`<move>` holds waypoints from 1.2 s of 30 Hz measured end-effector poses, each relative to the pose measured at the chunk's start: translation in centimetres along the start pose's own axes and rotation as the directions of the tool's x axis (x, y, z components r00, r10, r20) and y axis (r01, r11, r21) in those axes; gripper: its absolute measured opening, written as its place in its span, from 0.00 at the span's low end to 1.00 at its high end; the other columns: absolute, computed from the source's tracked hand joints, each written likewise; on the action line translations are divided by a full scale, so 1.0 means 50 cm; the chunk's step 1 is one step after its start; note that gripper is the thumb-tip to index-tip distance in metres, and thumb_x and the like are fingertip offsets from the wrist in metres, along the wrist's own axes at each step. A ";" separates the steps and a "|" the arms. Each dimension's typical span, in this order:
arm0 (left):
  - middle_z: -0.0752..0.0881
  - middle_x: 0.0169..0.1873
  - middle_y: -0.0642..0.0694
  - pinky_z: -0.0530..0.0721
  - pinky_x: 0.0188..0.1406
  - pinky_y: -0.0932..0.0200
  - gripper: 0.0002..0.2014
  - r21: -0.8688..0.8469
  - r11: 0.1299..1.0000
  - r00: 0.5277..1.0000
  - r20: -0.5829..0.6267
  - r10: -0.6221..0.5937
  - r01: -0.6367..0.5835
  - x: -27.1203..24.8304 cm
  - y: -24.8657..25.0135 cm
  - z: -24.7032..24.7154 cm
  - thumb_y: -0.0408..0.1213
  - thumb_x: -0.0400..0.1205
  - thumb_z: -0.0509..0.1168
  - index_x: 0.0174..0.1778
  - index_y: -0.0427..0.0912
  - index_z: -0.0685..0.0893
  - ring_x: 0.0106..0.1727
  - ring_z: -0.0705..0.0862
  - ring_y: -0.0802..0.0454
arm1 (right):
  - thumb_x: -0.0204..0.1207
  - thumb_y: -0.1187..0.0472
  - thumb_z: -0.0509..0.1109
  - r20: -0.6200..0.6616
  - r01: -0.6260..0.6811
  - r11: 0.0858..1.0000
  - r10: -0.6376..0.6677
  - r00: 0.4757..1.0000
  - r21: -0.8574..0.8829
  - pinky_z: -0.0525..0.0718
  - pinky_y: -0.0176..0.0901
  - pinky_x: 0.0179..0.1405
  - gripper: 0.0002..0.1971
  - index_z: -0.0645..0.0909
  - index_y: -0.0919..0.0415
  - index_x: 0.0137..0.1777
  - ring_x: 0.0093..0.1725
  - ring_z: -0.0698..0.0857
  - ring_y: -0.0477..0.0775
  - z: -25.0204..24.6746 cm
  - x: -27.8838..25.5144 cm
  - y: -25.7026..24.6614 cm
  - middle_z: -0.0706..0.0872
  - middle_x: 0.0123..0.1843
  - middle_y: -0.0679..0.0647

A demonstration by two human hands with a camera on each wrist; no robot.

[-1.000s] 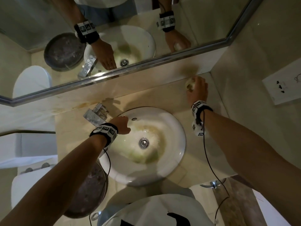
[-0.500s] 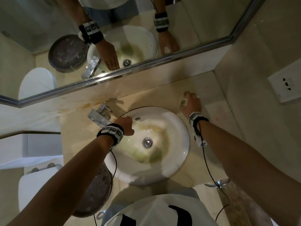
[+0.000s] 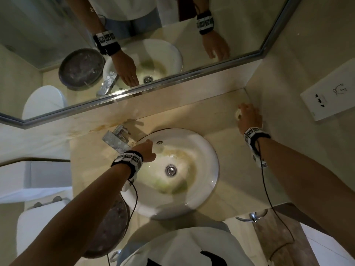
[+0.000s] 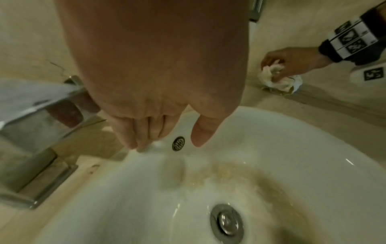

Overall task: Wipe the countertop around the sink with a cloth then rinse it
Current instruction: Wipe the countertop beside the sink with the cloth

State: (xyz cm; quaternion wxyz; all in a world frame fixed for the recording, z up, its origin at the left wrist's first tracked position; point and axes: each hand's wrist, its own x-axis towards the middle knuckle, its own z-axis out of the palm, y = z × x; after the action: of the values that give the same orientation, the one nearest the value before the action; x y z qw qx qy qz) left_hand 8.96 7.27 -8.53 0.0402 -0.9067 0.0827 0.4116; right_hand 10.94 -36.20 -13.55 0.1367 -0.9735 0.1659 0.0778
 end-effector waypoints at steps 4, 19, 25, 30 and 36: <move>0.46 0.87 0.48 0.64 0.81 0.48 0.36 -0.036 0.997 0.997 -0.045 0.066 -0.068 -0.037 0.004 0.064 0.41 0.86 0.56 0.88 0.44 0.47 0.86 0.56 0.49 | 0.70 0.68 0.72 0.148 -0.054 0.996 0.063 0.987 -0.065 0.84 0.66 0.58 0.31 0.68 0.52 0.72 0.67 0.76 0.73 0.035 -0.042 0.072 0.73 0.72 0.62; 0.73 0.78 0.42 0.77 0.65 0.52 0.24 -0.029 0.972 0.971 -0.053 0.232 -0.234 -0.182 0.150 0.171 0.35 0.86 0.55 0.81 0.45 0.68 0.72 0.77 0.42 | 0.75 0.56 0.73 0.369 0.148 0.988 -0.121 0.922 -0.044 0.77 0.59 0.65 0.35 0.61 0.53 0.80 0.70 0.75 0.71 0.117 -0.336 -0.048 0.66 0.79 0.61; 0.71 0.80 0.44 0.72 0.75 0.50 0.27 0.078 0.955 0.958 0.019 0.285 -0.286 -0.221 0.088 0.261 0.45 0.87 0.55 0.84 0.54 0.64 0.78 0.73 0.43 | 0.73 0.59 0.77 0.164 -0.061 0.996 0.072 0.984 -0.071 0.82 0.60 0.62 0.41 0.60 0.54 0.83 0.70 0.75 0.73 0.059 -0.426 -0.009 0.65 0.79 0.62; 0.70 0.80 0.48 0.67 0.79 0.52 0.23 0.173 0.961 0.975 -0.012 0.222 -0.217 -0.237 0.018 0.312 0.46 0.87 0.57 0.80 0.53 0.72 0.80 0.69 0.46 | 0.74 0.61 0.73 0.038 -0.408 0.913 0.407 0.913 0.026 0.81 0.60 0.56 0.38 0.57 0.56 0.81 0.66 0.77 0.71 0.042 -0.518 0.061 0.68 0.74 0.63; 0.85 0.62 0.38 0.82 0.62 0.49 0.17 0.232 0.963 0.990 0.004 0.142 -0.139 -0.265 -0.001 0.320 0.39 0.84 0.56 0.63 0.37 0.82 0.62 0.84 0.39 | 0.77 0.62 0.68 0.002 -0.642 0.722 0.664 0.747 0.258 0.77 0.63 0.65 0.31 0.64 0.65 0.79 0.71 0.75 0.72 0.086 -0.604 0.171 0.70 0.75 0.69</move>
State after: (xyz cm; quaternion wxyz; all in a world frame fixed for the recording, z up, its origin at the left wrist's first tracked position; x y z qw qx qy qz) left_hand -11.46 11.11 -9.08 0.1159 -0.8903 0.1946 0.3950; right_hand -20.63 -33.59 -13.73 0.2105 -0.8306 0.5125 0.0559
